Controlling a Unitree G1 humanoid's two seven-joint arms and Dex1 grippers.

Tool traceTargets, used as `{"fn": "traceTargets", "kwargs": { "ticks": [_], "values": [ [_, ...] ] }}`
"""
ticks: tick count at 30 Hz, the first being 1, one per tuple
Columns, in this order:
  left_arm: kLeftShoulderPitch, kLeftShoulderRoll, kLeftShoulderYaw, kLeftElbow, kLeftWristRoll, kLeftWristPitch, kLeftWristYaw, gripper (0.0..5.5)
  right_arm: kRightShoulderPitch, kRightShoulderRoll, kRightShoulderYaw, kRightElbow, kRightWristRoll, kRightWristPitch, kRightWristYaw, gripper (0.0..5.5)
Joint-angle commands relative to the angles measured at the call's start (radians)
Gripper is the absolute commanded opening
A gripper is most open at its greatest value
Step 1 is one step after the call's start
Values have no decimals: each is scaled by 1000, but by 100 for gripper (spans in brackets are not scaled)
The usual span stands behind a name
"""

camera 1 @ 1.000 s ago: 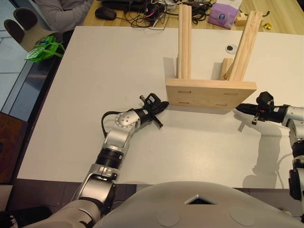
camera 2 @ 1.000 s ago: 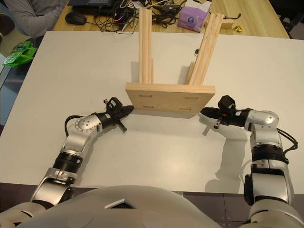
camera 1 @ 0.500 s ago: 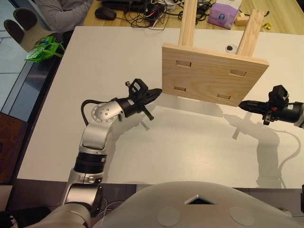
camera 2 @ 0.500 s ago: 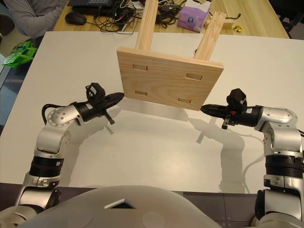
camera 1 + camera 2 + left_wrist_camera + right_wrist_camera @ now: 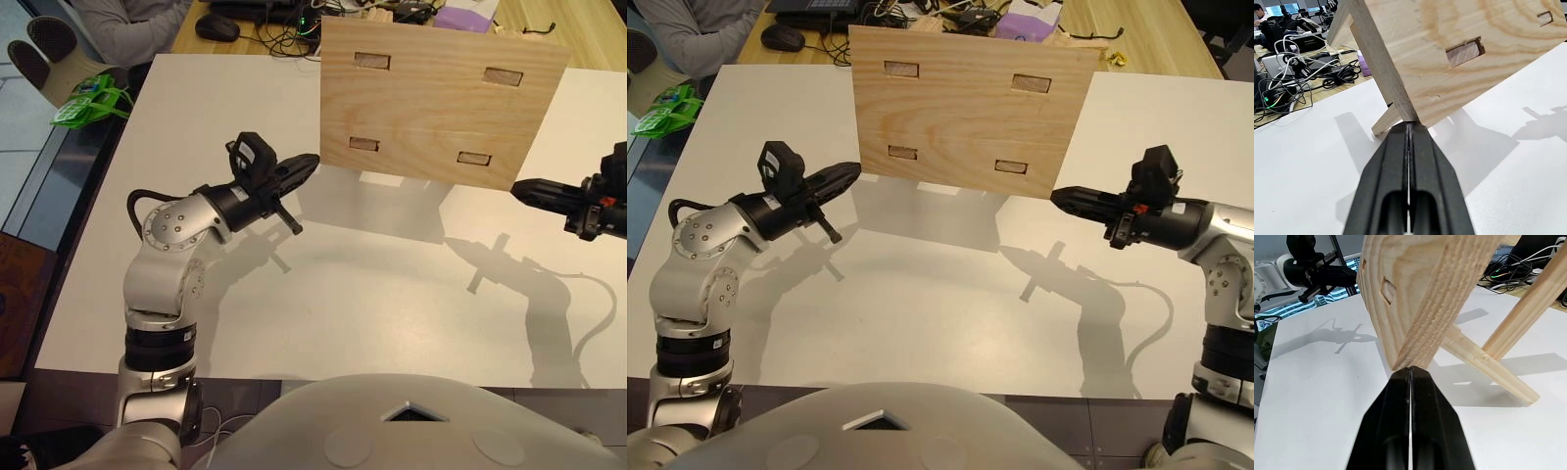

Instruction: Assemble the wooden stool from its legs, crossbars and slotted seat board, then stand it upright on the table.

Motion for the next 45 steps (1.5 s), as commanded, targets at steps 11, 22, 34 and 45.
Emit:
{"fn": "traceTargets", "kwargs": {
  "ticks": [11, 22, 34, 45],
  "values": [
    [-151, -84, 18, -156, -322, 79, -69, 2, -125, 76, -8, -199, 333, 141, -57, 0],
    [-223, -82, 58, -132, -406, 72, 20, 2, -99, 56, 19, -211, 349, 127, -64, 0],
    [-196, -142, 21, 38, -166, -138, 197, 2, 14, 86, 153, -108, 61, -129, -78, 0],
    [-31, -415, -17, 922, 244, -781, 589, 2, 14, 521, 347, 967, -686, -1133, -921, 0]
  ]
}}
